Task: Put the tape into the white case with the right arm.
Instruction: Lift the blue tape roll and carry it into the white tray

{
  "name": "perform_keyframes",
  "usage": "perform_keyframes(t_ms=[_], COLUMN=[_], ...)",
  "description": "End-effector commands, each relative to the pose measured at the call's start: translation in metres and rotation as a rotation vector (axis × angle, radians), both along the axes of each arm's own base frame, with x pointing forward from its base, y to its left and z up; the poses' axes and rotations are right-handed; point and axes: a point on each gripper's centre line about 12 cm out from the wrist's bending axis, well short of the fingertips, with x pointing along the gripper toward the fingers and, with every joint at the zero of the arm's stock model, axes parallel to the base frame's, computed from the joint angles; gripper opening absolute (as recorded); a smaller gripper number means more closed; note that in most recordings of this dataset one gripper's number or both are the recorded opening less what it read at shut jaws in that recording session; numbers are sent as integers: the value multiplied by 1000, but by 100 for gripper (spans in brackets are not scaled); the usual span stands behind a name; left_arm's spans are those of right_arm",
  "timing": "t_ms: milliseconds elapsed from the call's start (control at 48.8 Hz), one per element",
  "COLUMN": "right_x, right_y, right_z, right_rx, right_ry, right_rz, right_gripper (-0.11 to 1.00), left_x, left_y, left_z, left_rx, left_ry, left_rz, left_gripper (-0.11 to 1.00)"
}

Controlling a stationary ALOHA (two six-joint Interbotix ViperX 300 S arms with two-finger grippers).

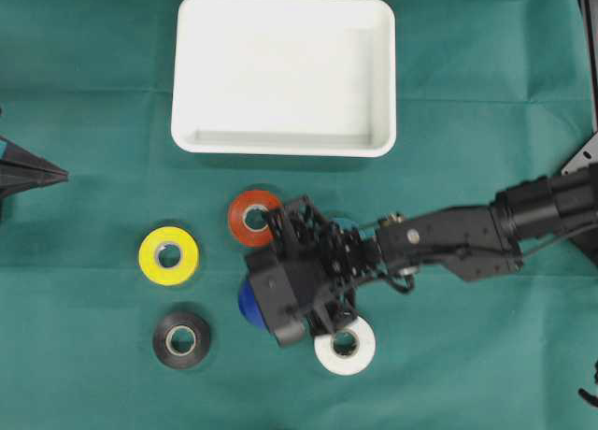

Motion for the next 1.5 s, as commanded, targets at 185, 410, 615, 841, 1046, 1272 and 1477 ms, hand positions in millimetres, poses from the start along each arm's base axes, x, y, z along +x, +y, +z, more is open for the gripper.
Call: perform_keyframes(t_ms=[185, 410, 615, 841, 1046, 1272, 1477], right_x=[15, 18, 10, -6, -24, -36, -34], right_y=[-64, -123, -177, -226, -264, -286, -287], right_z=[51, 60, 58, 52, 44, 40, 34], right_rx=[16, 10, 0, -7, -10, -13, -10], right_ry=[-116, -135, -130, -115, -94, -86, -80], right_rz=[-143, -271, -385, -496, -586, -637, -638], right_gripper=[1, 1, 1, 1, 1, 1, 1], left_x=[1, 1, 1, 1, 1, 1, 1], left_y=[0, 0, 0, 0, 0, 0, 0], left_z=[6, 5, 6, 6, 4, 4, 4], left_rx=[-3, -3, -3, -3, -3, -2, -2], left_ry=[-17, -15, -17, -17, -14, -14, -12], left_rz=[-1, -1, -2, -1, -1, -1, -3], left_gripper=[0, 0, 0, 0, 0, 0, 0])
